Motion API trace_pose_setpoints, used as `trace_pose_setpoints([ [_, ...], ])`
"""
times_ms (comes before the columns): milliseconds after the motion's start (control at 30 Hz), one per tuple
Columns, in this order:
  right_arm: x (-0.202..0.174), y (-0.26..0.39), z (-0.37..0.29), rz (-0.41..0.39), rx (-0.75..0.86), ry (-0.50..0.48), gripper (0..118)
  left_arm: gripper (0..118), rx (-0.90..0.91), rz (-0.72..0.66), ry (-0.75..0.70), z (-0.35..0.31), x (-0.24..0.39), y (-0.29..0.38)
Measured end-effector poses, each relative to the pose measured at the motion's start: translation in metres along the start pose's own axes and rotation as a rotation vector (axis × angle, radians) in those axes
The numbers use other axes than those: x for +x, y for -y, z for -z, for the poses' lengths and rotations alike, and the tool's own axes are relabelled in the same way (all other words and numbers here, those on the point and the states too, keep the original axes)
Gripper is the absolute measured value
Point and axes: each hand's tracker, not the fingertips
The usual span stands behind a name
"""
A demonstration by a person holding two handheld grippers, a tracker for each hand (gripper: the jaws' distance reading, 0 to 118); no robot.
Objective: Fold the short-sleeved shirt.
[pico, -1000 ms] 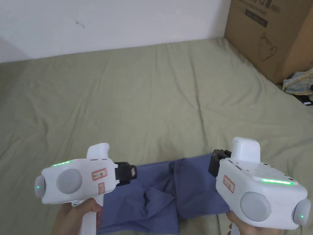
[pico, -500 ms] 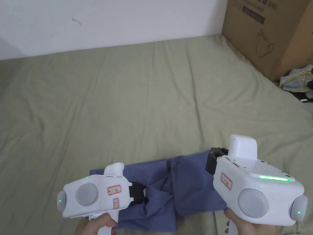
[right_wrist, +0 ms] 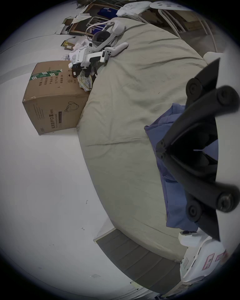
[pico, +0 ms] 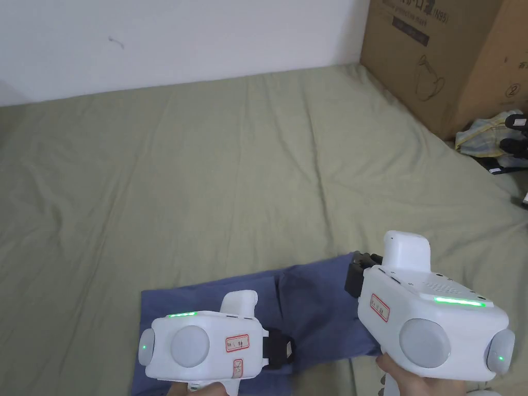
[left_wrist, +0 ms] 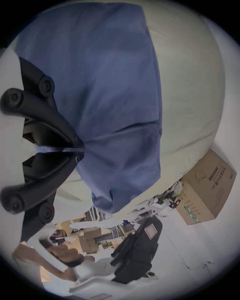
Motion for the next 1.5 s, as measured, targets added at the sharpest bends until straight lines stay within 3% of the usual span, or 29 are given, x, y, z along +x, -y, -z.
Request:
trace_pose_setpoints([
  [167,-0.006,-0.001,-0.001,-0.009,-0.005,-0.005,0,5,0.045,0.088,-0.072,-0.025,-0.005,-0.003],
  [300,-0.016,-0.005,-0.003,-0.048,0.005,-0.008,0,5,0.164,-0.050,-0.037,-0.075,-0.047,-0.008],
  [500,-0.036,-0.007,-0.002,-0.084,0.014,-0.019,0,5,0.316,-0.296,-0.105,-0.148,-0.144,0.017],
  [600,-0.049,-0.006,0.000,-0.123,0.010,-0.025,0,6,0.411,-0.437,-0.027,-0.173,-0.177,0.042],
  [633,-0.054,-0.005,0.002,-0.136,0.007,-0.028,0,11,0.426,-0.461,0.011,-0.178,-0.187,0.048],
  [667,-0.058,-0.004,0.003,-0.144,0.006,-0.027,0,27,0.426,-0.499,0.022,-0.180,-0.194,0.052],
  [700,-0.063,-0.003,0.005,-0.153,0.003,-0.027,0,50,0.420,-0.539,0.073,-0.179,-0.204,0.055],
  [733,-0.068,-0.003,0.007,-0.170,-0.004,-0.028,0,85,0.408,-0.573,0.129,-0.176,-0.210,0.056],
  [767,-0.072,-0.003,0.008,-0.187,-0.004,-0.034,0,103,0.395,-0.590,0.143,-0.172,-0.213,0.057],
  [800,-0.076,-0.002,0.008,-0.204,-0.001,-0.036,0,110,0.390,-0.601,0.173,-0.166,-0.214,0.058],
  [1133,-0.105,-0.006,-0.004,-0.306,0.144,-0.023,0,106,0.311,-0.683,0.425,-0.091,-0.210,0.026],
  [1167,-0.106,-0.007,-0.005,-0.306,0.158,-0.021,0,98,0.301,-0.652,0.411,-0.087,-0.207,0.021],
  [1200,-0.107,-0.008,-0.007,-0.306,0.172,-0.017,0,77,0.295,-0.616,0.373,-0.085,-0.202,0.017],
  [1233,-0.108,-0.009,-0.009,-0.303,0.184,-0.013,0,23,0.287,-0.587,0.330,-0.084,-0.197,0.015],
  [1267,-0.107,-0.010,-0.010,-0.300,0.191,-0.014,0,10,0.265,-0.577,0.280,-0.083,-0.197,0.012],
  [1333,-0.107,-0.012,-0.012,-0.298,0.204,-0.010,0,10,0.212,-0.570,0.174,-0.076,-0.204,0.009],
  [1400,-0.108,-0.013,-0.014,-0.301,0.217,-0.007,0,10,0.229,-0.619,0.319,-0.077,-0.215,0.014],
  [1500,-0.110,-0.012,-0.015,-0.305,0.220,0.003,0,9,0.233,-0.558,0.283,-0.094,-0.217,0.017],
])
